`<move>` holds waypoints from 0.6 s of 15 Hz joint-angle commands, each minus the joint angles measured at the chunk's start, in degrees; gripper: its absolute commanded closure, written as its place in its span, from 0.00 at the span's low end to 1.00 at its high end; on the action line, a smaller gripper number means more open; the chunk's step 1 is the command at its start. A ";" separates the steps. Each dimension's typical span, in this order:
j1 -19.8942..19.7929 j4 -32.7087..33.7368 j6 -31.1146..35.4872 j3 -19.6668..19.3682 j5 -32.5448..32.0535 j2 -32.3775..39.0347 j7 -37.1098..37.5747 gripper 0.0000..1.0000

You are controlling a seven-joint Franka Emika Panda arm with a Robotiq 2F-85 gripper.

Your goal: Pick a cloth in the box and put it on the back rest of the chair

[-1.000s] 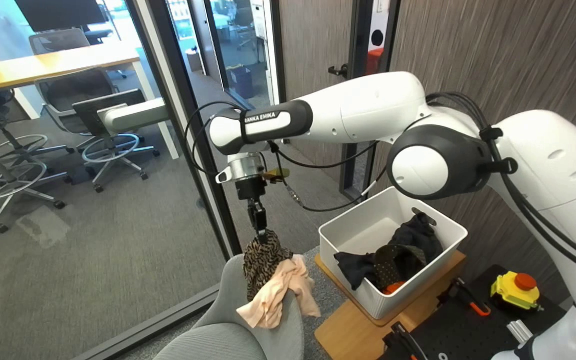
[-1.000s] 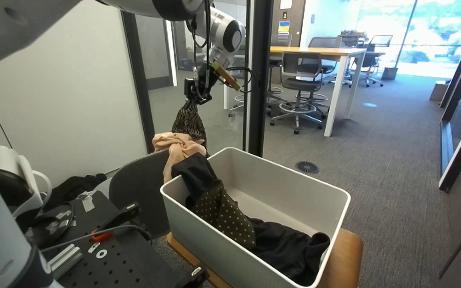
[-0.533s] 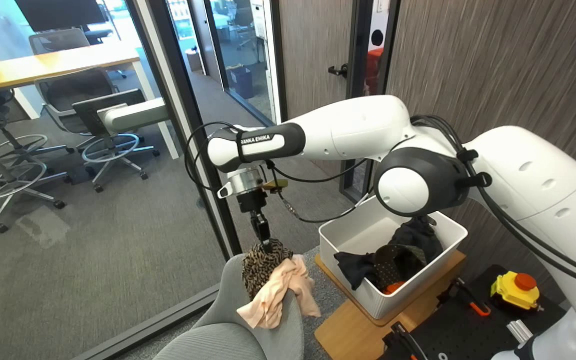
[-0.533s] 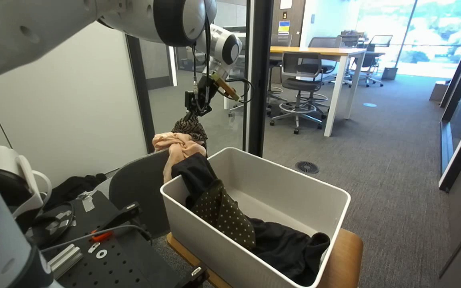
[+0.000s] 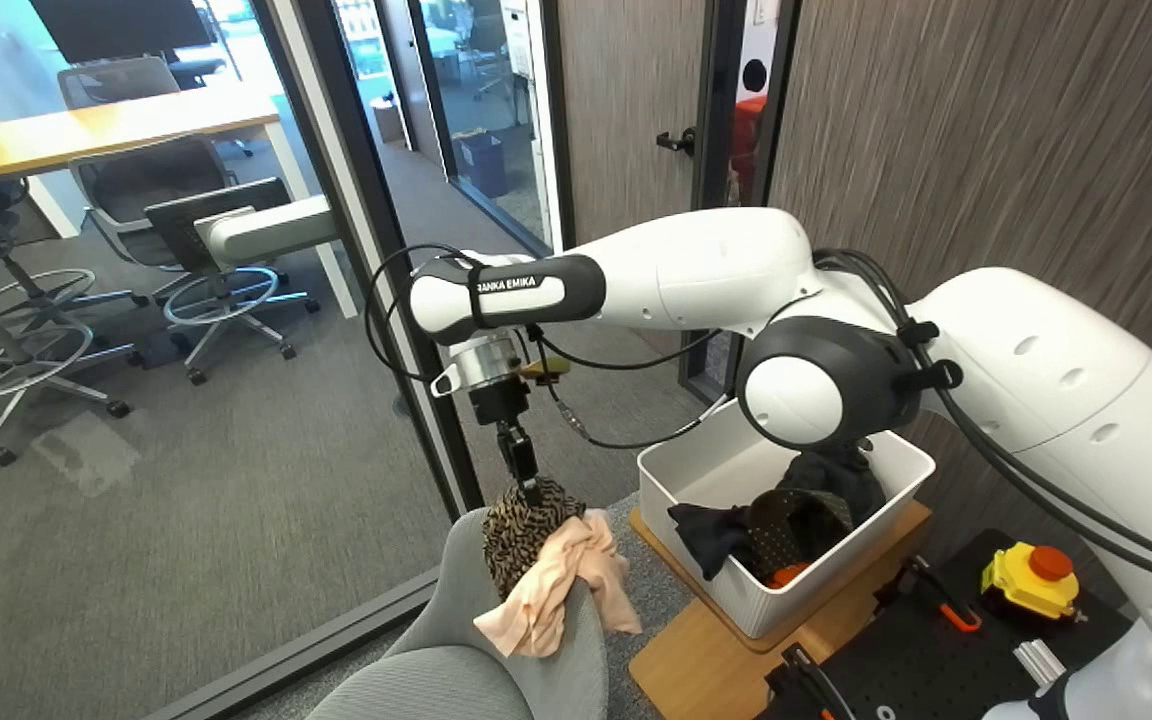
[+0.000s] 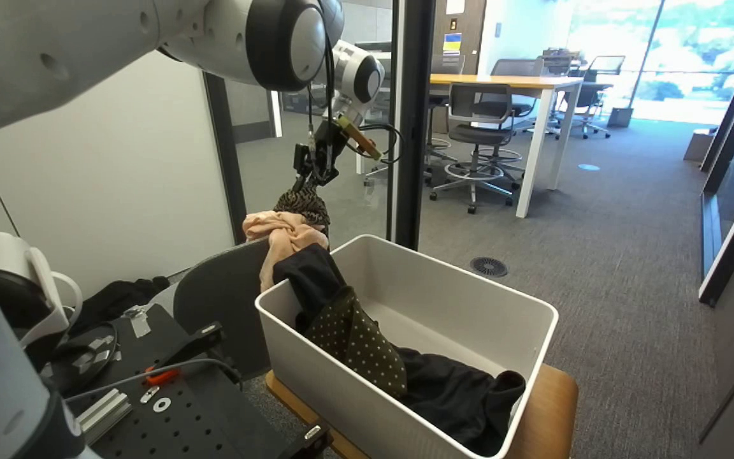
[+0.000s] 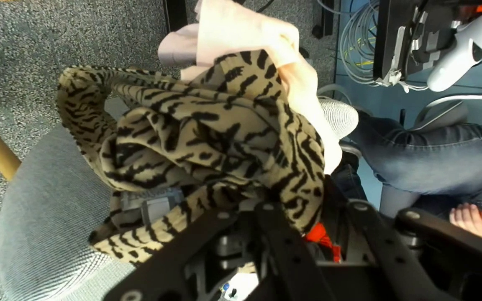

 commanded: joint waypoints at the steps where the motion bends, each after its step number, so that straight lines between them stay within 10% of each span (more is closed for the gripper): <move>1: 0.73 4.10 -2.14 -0.43 -0.78 1.06 0.61 0.39; 6: 0.20 4.07 -2.23 -0.82 -0.45 0.26 1.02 0.02; 9: -0.37 3.43 -2.32 -1.16 -0.15 -0.66 1.83 0.00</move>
